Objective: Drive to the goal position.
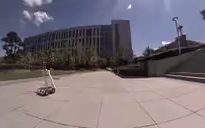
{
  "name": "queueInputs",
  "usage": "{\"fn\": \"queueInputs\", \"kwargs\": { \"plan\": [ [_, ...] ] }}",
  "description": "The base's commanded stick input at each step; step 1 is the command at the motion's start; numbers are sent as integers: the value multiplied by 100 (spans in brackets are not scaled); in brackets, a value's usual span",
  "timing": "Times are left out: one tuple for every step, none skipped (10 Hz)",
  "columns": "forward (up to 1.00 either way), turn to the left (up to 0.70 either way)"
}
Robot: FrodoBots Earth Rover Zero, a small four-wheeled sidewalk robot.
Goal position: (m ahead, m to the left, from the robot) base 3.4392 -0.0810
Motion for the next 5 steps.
{"fn": "queueInputs", "kwargs": {
  "plan": [
    [100,0],
    [100,0],
    [100,0],
    [100,0],
    [100,0]
  ]
}}
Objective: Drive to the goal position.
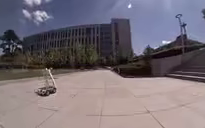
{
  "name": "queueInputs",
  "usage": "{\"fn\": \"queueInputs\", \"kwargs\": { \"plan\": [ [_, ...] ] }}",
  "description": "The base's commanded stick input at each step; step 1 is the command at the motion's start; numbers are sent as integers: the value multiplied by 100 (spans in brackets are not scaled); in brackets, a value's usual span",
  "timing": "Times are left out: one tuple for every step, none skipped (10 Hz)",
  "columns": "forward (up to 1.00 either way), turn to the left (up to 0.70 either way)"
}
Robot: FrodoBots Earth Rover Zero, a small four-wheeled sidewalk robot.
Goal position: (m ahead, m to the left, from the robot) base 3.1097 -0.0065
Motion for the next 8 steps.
{"fn": "queueInputs", "kwargs": {
  "plan": [
    [100,0],
    [100,0],
    [100,0],
    [100,0],
    [100,0],
    [100,0],
    [100,0],
    [100,0]
  ]
}}
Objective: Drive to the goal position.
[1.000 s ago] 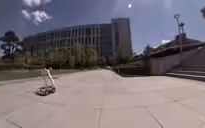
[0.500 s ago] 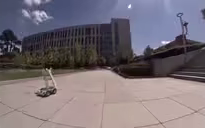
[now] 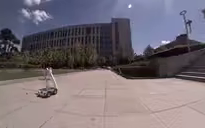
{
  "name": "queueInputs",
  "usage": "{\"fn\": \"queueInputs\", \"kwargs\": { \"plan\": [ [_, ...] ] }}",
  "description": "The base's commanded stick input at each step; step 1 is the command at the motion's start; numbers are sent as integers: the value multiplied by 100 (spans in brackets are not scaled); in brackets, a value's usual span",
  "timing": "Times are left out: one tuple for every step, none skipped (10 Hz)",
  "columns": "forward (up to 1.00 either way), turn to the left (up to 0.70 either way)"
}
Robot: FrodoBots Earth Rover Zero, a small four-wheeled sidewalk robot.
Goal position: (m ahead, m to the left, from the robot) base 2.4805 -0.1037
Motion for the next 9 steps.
{"fn": "queueInputs", "kwargs": {
  "plan": [
    [100,0],
    [100,0],
    [100,0],
    [100,0],
    [100,0],
    [100,0],
    [100,0],
    [100,0],
    [100,0]
  ]
}}
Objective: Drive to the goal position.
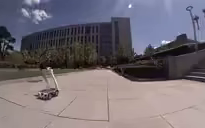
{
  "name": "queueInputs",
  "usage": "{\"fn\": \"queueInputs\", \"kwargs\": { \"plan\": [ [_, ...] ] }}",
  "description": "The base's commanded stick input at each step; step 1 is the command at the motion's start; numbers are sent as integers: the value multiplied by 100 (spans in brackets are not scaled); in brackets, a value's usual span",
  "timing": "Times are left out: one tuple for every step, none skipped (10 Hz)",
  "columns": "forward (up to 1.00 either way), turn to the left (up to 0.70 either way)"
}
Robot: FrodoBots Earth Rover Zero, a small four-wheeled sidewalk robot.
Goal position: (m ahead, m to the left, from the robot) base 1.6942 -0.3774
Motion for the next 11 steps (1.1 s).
{"fn": "queueInputs", "kwargs": {
  "plan": [
    [100,0],
    [100,0],
    [100,0],
    [100,0],
    [38,0],
    [0,0],
    [0,0],
    [0,0],
    [0,0],
    [0,0],
    [0,0]
  ]
}}
